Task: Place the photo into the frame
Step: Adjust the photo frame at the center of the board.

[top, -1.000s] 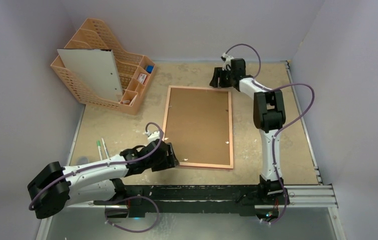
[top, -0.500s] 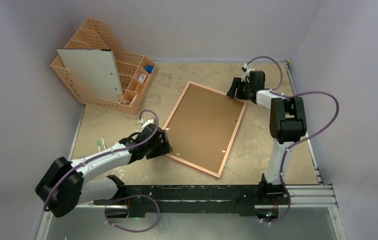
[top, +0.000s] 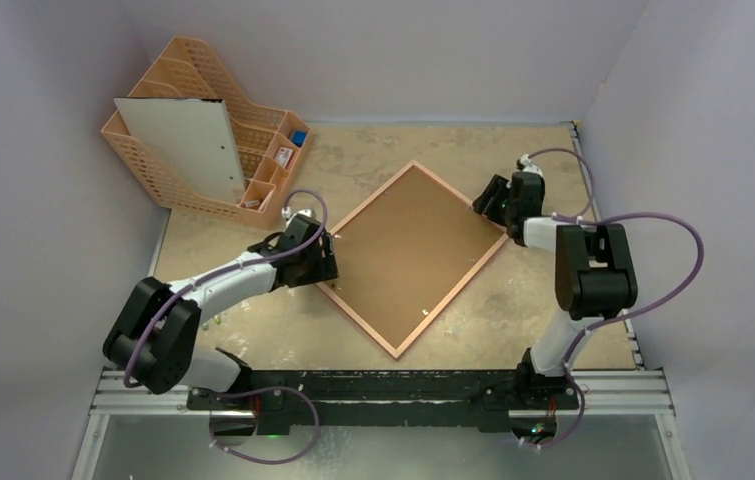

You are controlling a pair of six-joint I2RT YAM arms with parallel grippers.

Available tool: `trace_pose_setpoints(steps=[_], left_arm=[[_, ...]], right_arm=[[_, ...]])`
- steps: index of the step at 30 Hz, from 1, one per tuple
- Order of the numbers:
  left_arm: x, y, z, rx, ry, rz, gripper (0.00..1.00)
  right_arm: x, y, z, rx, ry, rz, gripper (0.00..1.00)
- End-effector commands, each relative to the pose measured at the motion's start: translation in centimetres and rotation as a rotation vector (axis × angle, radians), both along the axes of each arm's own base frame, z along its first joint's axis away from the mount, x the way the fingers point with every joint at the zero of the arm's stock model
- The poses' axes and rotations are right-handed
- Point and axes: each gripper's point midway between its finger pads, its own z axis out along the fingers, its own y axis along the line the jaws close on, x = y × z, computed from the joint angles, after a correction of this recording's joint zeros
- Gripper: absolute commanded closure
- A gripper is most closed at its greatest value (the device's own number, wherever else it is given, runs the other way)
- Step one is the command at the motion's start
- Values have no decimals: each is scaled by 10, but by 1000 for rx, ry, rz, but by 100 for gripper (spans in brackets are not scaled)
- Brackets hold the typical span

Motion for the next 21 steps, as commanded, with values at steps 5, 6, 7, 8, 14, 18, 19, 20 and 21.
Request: trace_pose_setpoints(steps=[5,6,7,8,14,18,19,20,21], left_arm=[[47,-90,50,-358,-155,-226,34],[46,-96,49,-382,-140,-246,34],[46,-101,47,-403,-129,-262,35],[45,-105,46,-419,-121,-279,35],[66,-118,48,-414,-146,-307,35],[84,-116,39,-367,-161,-278,35],[89,-113,37,-357,-164,-264,35],[92,-112,36,-349,-169,-254,35],[95,-111,34,-341,-172,-245,35]], right_arm=[[-100,43,-36,270,274,-33,42],[-105,42,-35,274,277,-44,42],[-109,39,-33,266,277,-64,43],[-112,34,-30,251,272,-88,42],[-119,-6,0,167,151,-312,40],[-113,-31,20,85,101,-424,31],[-107,-33,29,67,65,-412,30],[-100,-29,39,59,26,-368,30],[-95,-20,48,77,-5,-305,31]])
